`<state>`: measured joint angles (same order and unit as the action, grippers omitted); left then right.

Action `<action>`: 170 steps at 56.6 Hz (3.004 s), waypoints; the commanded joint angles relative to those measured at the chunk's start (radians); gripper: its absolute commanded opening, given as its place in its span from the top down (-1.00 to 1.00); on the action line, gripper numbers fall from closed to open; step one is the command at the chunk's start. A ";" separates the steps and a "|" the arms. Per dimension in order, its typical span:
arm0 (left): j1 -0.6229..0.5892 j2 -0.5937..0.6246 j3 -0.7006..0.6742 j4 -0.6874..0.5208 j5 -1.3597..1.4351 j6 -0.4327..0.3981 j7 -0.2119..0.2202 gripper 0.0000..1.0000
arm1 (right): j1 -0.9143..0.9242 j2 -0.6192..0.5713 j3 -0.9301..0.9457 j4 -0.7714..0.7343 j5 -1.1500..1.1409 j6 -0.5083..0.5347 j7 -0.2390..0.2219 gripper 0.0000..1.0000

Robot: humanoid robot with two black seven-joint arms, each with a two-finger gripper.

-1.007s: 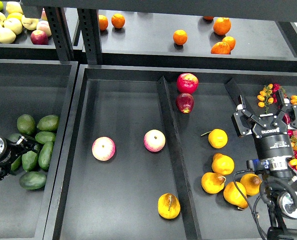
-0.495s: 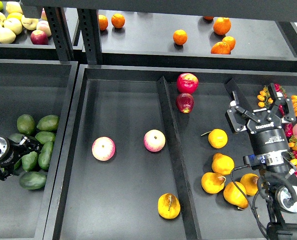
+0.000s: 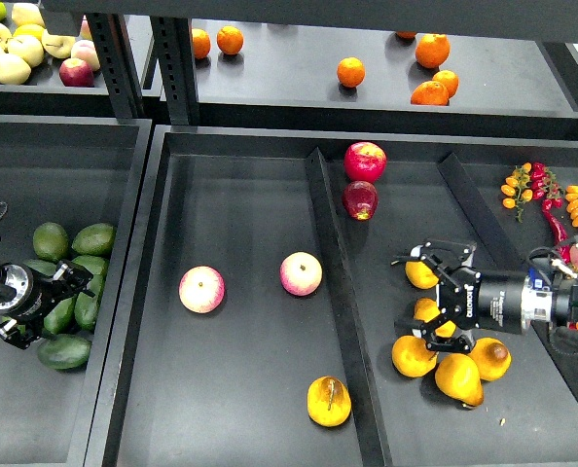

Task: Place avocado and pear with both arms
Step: 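Reach the right gripper down toward the yellow pear in the middle bin, then close the right gripper on the yellow pear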

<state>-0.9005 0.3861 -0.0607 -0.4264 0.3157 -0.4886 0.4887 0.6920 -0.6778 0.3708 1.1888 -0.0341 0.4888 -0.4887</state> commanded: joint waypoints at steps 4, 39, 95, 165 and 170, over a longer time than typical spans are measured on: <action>-0.001 -0.015 -0.011 -0.002 0.000 0.000 0.000 -0.99 | 0.035 0.075 -0.070 -0.078 -0.058 0.000 0.000 -1.00; -0.024 -0.064 -0.014 -0.002 0.000 0.000 0.000 -0.99 | 0.041 0.307 -0.213 -0.285 -0.205 0.000 0.000 -1.00; -0.021 -0.073 -0.027 -0.002 0.000 0.000 0.000 -0.99 | 0.026 0.451 -0.207 -0.454 -0.201 0.000 0.000 -1.00; -0.021 -0.073 -0.034 -0.002 0.000 0.000 0.000 -0.99 | -0.002 0.506 -0.202 -0.512 -0.236 0.000 0.000 -0.54; -0.021 -0.073 -0.034 -0.002 0.000 0.000 0.000 -0.99 | -0.002 0.506 -0.202 -0.521 -0.236 0.000 0.000 -0.43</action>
<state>-0.9218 0.3128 -0.0952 -0.4280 0.3154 -0.4887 0.4887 0.6909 -0.1743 0.1679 0.6774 -0.2696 0.4887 -0.4887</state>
